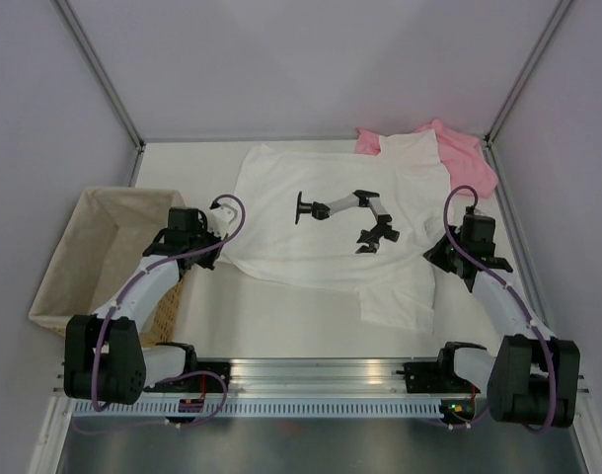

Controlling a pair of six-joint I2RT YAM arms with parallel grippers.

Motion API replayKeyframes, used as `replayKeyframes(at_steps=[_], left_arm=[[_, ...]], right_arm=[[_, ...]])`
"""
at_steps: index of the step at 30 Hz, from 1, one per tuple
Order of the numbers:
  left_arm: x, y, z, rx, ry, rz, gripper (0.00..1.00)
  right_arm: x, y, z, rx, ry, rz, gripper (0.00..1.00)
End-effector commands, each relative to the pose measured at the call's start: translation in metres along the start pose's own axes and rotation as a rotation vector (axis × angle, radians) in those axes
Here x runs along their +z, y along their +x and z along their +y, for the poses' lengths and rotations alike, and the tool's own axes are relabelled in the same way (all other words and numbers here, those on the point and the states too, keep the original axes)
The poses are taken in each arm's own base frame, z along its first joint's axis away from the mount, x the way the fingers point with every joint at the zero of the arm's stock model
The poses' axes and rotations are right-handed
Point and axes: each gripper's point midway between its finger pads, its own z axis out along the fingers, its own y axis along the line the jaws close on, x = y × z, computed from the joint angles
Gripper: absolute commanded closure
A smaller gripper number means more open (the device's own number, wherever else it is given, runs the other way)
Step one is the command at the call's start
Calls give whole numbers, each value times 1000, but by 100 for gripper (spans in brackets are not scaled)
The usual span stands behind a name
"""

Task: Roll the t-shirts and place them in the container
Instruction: Flatten the tshirt, then fold the tshirt

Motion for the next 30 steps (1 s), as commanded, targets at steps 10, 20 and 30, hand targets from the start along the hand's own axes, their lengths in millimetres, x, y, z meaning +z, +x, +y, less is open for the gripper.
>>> replayKeyframes(at_steps=[10,20,30], left_arm=[[6,-6,-13,62,72,-90,98],[1,2,-22,37,94,-81,98],[-15,-3,-22,51,79,-101,98]], right_arm=[[39,-48,-16,-39,150,-34,31],[-21,26,-41,59,187,16,27],[-12,74,-54,162,214,116,15]])
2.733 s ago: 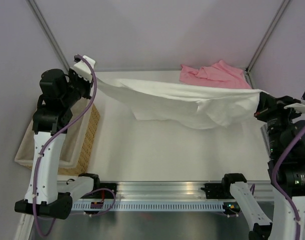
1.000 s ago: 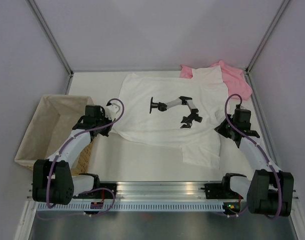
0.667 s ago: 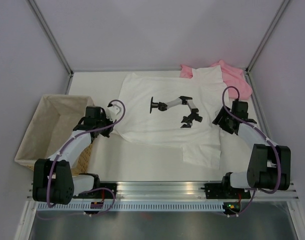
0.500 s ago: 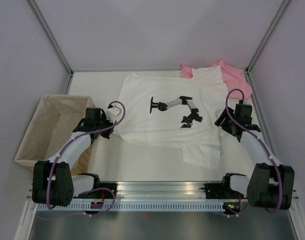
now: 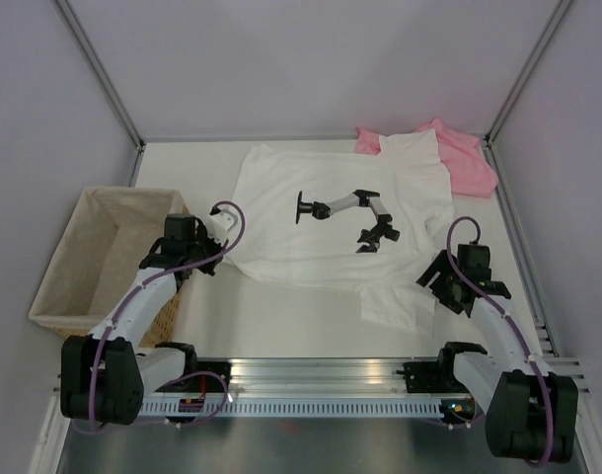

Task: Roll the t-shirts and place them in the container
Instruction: Fold the tshirt

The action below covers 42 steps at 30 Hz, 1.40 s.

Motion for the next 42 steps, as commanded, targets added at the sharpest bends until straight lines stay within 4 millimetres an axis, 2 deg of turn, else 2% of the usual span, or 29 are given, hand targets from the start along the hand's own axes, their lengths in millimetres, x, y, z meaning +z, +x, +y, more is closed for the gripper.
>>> replayKeyframes(at_steps=[1,2,4,5,6,7,10,12,13,16,19,22,24,25,28,31,32,33,34,36,38,39,40,42], left_arm=[[-10,-8,-4,20,21,-33,98],[-13,-11,-4,23,19,-41,98],[-14,-10,-5,20,25,-30,98],[-14,-11,-5,19,25,-29,98],[-14,-10,-4,19,23,-24,98],[-14,-7,-5,17,26,-12,98],[-19,-2,-6,8,25,18,98],[-27,-4,-9,3,33,27,98],[-32,4,-14,-13,51,67,98],[-49,-4,-22,-25,89,68,98],[-64,-7,-31,-31,131,83,98],[-69,-14,-28,-28,120,81,98],[-64,-21,-18,-24,83,63,98],[-61,-26,-12,-21,62,49,98],[-45,-41,9,-23,0,28,98],[-27,-65,32,-33,-52,-2,98],[-22,-71,38,-39,-65,-9,98],[-9,-70,45,-47,-71,14,98],[-6,-80,52,-46,-84,-1,98],[13,-77,61,-60,-90,38,98],[23,-87,71,-61,-108,28,98],[35,-81,73,-70,-102,56,98],[38,-88,79,-67,-111,44,98],[49,-87,82,-70,-111,60,98]], right_arm=[[5,18,-5,53,10,54,19],[7,20,-4,53,0,56,23],[8,30,1,51,-31,93,48],[7,31,2,46,-36,98,61],[6,30,3,45,-39,94,87],[3,26,5,48,-47,82,98],[-23,2,24,79,-107,-12,100],[-49,-10,28,99,-127,-84,100],[-64,-22,34,102,-149,-134,100],[-100,-34,37,102,-174,-219,100],[-121,-38,39,83,-187,-250,100],[-129,-43,42,48,-188,-259,100],[-126,-56,50,21,-198,-282,100],[-123,-69,61,4,-221,-303,100],[-111,-89,79,-59,-245,-306,100],[-74,-111,92,-127,-209,-264,100],[-67,-120,97,-142,-213,-279,100],[-60,-125,99,-169,-207,-280,100],[-47,-133,103,-181,-200,-276,100],[-35,-141,107,-208,-194,-278,100],[-19,-150,112,-218,-187,-270,100],[-16,-156,117,-225,-191,-275,100],[-2,-156,117,-233,-185,-254,100],[8,-160,122,-240,-192,-243,100]])
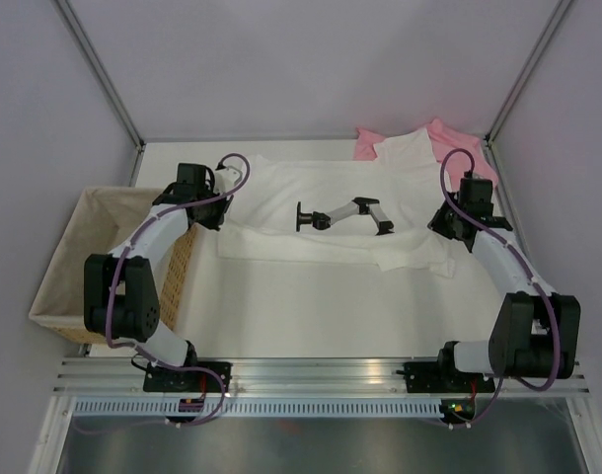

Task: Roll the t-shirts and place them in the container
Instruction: Fold the tshirt

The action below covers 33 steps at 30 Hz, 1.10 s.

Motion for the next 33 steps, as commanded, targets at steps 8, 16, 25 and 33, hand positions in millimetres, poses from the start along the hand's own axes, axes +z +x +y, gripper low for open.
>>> replayKeyframes(at_steps=[8,16,25,33], left_arm=[[43,-17,28,-32,-68,-14,98],[58,-12,32,-28,-74,11,98],[75,-7,54,-58,-173,66,69],[20,-36,49,-29,-199,-66,33]], right_arm=[[56,-49,8,-84,-1,-74,100],[86,-56,1,-118,37,-40,99],[108,-53,-6,-97,50,21,54],[35,-66,-44,27,212,-96,34]])
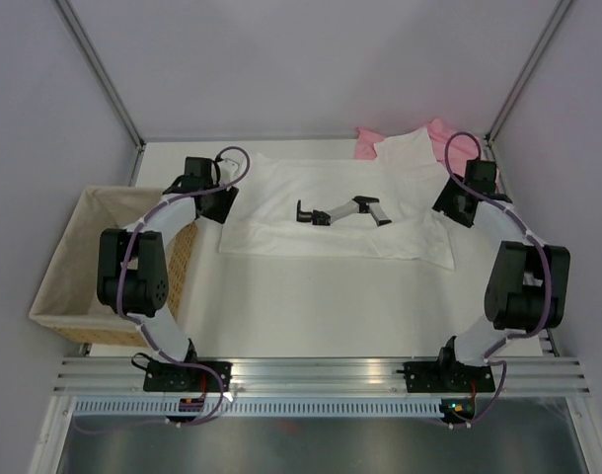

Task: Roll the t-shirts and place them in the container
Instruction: Fold the tshirt

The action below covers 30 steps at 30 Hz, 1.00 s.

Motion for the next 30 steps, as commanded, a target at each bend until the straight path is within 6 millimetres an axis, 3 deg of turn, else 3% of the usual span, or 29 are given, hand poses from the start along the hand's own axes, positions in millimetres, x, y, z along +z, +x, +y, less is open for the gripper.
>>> replayKeyframes(at_steps=[1,2,3,4,5,8,10,16,17,19,20,21,24,26,27,30], left_arm=[[-58,-43,-4,45,15,-201,34],[-58,-28,-16,81,52,-187,35],[-60,-22,-23,174,75,-188,35],[-67,-21,-37,248,100,-208,36],[-59,3,-48,367,125,-165,35],[-48,40,-73,571,162,-113,32],[-41,57,-79,633,145,-79,31],[-14,53,-71,670,53,-80,30],[-11,54,-72,664,54,-75,30],[-5,57,-73,664,51,-75,32],[-3,58,-73,664,53,-72,34],[-1,62,-75,665,62,-64,37],[2,65,-76,672,57,-68,60],[5,69,-75,676,56,-55,92],[5,69,-71,673,35,-45,97],[-1,71,-62,667,-4,-34,98]], right_arm=[[-50,-10,-25,79,68,-105,34],[-58,6,-30,84,66,-93,35],[-61,15,-29,90,46,-81,35],[-58,38,-36,96,52,-43,35],[-61,41,-35,108,41,-53,35],[-54,66,-49,126,64,-8,38],[-50,82,-60,151,76,21,39],[-38,101,-81,202,93,40,40],[-32,107,-76,208,54,69,41],[-25,114,-79,231,51,96,46],[-23,114,-78,237,40,93,55],[-22,114,-80,244,41,93,60],[-21,115,-83,245,51,93,79],[-25,110,-87,246,67,75,93],[-27,106,-92,248,87,61,97],[-39,95,-98,251,127,18,100]])
